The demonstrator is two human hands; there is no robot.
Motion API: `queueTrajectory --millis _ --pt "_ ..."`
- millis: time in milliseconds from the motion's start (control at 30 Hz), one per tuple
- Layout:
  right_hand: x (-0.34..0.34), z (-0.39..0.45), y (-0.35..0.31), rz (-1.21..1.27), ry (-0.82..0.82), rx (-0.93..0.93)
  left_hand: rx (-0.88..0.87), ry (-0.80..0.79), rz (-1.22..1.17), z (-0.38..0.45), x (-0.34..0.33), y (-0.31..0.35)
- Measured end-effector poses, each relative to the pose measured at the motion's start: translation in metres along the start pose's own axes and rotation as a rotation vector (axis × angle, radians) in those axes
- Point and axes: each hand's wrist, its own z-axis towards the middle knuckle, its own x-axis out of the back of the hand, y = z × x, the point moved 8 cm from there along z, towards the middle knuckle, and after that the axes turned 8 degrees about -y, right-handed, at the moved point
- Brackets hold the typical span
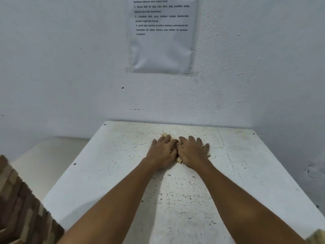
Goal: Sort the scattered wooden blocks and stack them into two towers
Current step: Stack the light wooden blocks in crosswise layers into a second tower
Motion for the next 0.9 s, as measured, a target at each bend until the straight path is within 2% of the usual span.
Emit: queueTrajectory --millis 300,500,900 --pt "-0.01 -0.049 -0.03 0.069 0.054 0.204 0.001 0.099 -0.122 -0.065 0.004 -0.002" --pt "-0.015 -0.104 -0.051 0.109 0.06 0.311 0.004 0.219 -0.118 -0.133 0.003 0.005" --pt "-0.029 -0.204 -0.07 0.155 0.009 0.516 -0.074 0.243 -0.127 -0.244 -0.012 0.023"
